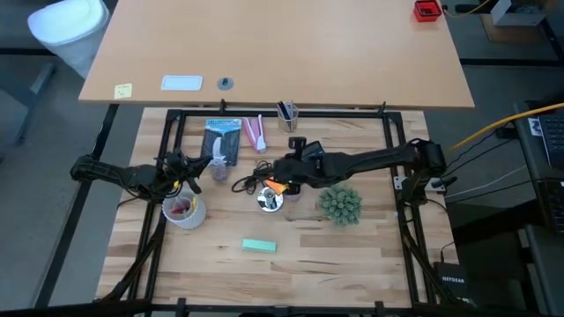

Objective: Screw lightbulb
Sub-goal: Insert the lightbulb on the lamp

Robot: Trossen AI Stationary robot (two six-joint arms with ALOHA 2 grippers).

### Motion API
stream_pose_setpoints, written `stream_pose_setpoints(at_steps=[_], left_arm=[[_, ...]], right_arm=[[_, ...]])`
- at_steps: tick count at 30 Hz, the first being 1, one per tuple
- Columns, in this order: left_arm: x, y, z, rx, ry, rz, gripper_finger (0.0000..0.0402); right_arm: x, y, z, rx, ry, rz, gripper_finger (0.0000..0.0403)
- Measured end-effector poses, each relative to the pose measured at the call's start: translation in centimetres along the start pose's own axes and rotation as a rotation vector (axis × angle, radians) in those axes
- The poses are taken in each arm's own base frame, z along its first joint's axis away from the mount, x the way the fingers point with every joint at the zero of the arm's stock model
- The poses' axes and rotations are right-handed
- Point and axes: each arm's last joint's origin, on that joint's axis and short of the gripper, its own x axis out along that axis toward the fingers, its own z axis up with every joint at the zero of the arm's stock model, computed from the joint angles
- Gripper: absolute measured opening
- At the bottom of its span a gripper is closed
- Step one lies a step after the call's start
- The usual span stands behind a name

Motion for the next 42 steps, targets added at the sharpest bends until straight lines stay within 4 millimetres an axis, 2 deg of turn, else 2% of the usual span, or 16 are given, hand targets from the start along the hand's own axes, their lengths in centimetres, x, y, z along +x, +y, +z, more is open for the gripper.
stream_pose_setpoints(at_steps=[4, 8, 11, 17, 23, 30, 35, 42], left_arm=[[0.0, 0.0, 0.0, 0.0, 0.0, 0.0, 0.0], [0.0, 0.0, 0.0, 0.001, 0.0, 0.0, 0.0], [0.0, 0.0, 0.0, 0.001, 0.0, 0.0, 0.0], [0.0, 0.0, 0.0, 0.001, 0.0, 0.0, 0.0], [0.0, 0.0, 0.0, 0.013, 0.0, 0.0, 0.0], [0.0, 0.0, 0.0, 0.013, 0.0, 0.0, 0.0], [0.0, 0.0, 0.0, 0.036, 0.0, 0.0, 0.0], [0.0, 0.0, 0.0, 0.04, 0.0, 0.0, 0.0]], right_arm=[[-1.8, -1.4, 0.1, 0.127, 0.101, 0.146, 0.0004], [-1.7, -1.7, -0.5, 0.24, 0.184, 0.318, 0.001], [-0.7, -1.4, -1.3, 0.28, 0.22, 0.364, 0.001], [2.1, -0.1, -4.0, 0.347, 0.31, 0.342, 0.0005], [4.7, 0.4, -5.8, 0.473, 0.308, 0.4, 0.0008], [6.2, 0.3, -7.2, 0.533, 0.309, 0.404, 0.0012], [6.3, 0.2, -7.1, 0.544, 0.303, 0.403, 0.0042], [6.3, 0.2, -7.0, 0.582, 0.295, 0.417, 0.0146]])
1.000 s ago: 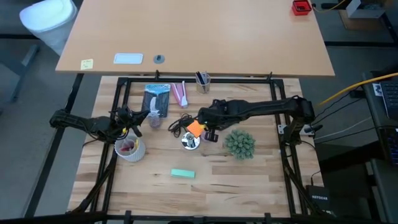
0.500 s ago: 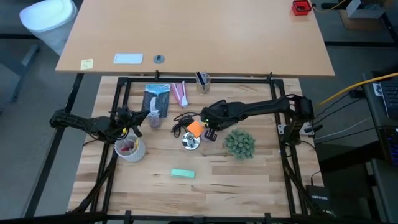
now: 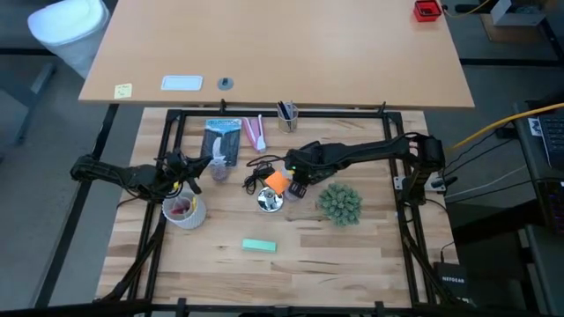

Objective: Screw lightbulb
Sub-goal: Insert the lightbulb on the lamp

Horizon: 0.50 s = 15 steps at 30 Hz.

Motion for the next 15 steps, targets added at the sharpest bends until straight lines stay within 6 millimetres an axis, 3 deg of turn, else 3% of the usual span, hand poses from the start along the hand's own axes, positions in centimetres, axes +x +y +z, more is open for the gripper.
stream_pose_setpoints(at_steps=[7, 15], left_arm=[[0.0, 0.0, 0.0, 0.0, 0.0, 0.0, 0.0], [0.0, 0.0, 0.0, 0.0, 0.0, 0.0, 0.0]], right_arm=[[0.0, 0.0, 0.0, 0.005, -0.001, 0.001, 0.0239], [1.1, 0.1, 0.0, 0.004, 0.008, -0.008, 0.0259]])
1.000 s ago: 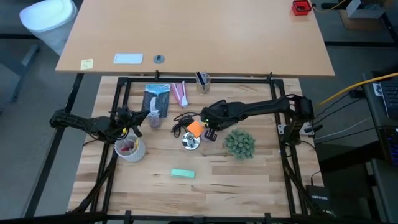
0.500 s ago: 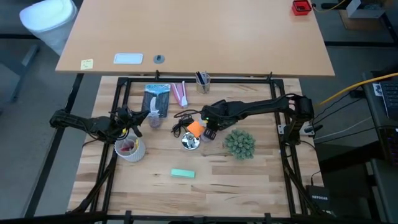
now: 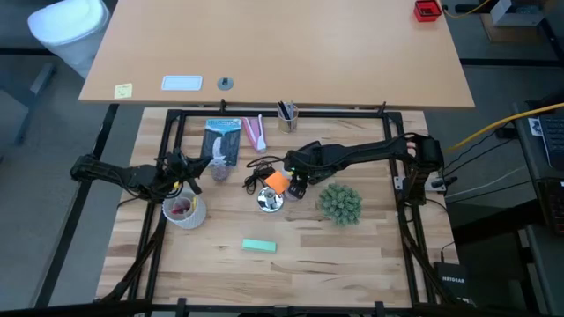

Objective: Screw lightbulb
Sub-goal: Insert the lightbulb on the lamp

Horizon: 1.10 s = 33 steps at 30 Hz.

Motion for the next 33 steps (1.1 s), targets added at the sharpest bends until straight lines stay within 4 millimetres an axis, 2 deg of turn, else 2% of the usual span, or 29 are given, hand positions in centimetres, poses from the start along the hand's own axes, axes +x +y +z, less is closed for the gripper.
stream_pose_setpoints(at_steps=[19, 26, 33], left_arm=[[0.0, 0.0, 0.0, 0.001, 0.001, 0.0, 0.0], [0.0, 0.0, 0.0, 0.001, 0.001, 0.0, 0.0], [0.0, 0.0, 0.0, 0.001, 0.001, 0.0, 0.0]], right_arm=[[4.0, -1.1, 0.1, 0.032, 0.056, -0.03, 0.026], [5.5, -0.8, -0.3, 0.03, 0.097, 0.017, 0.0259], [5.8, -0.9, 0.0, 0.033, 0.063, -0.011, 0.0216]])
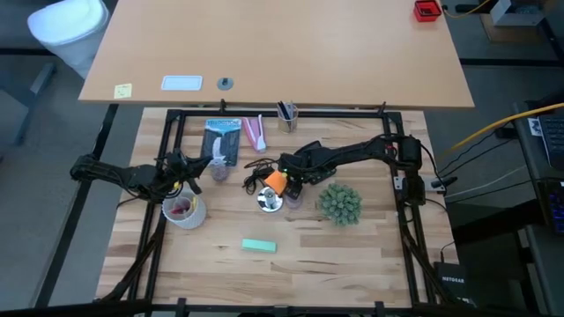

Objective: Screw lightbulb
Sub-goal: Insert the lightbulb on the lamp

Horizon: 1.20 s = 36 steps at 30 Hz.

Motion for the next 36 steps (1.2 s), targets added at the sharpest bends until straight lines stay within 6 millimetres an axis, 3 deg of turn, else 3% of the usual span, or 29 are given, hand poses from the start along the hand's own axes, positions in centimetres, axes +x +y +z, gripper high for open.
stream_pose_setpoints(at_steps=[9, 18, 26, 36], left_arm=[[0.0, 0.0, 0.0, 0.0, 0.0, 0.0, 0.0], [0.0, 0.0, 0.0, 0.0, 0.0, 0.0, 0.0], [0.0, 0.0, 0.0, 0.0, 0.0, 0.001, 0.0], [0.0, 0.0, 0.0, -0.002, 0.0, -0.001, 0.0]], right_arm=[[0.0, -0.1, 0.2, 0.002, -0.011, -0.003, 0.0138], [-0.5, -0.2, 0.2, 0.002, -0.021, -0.003, 0.0165], [-1.4, 0.1, 1.1, -0.031, -0.046, 0.009, 0.0142], [-5.2, 1.0, 4.1, -0.102, -0.082, 0.021, 0.0155]])
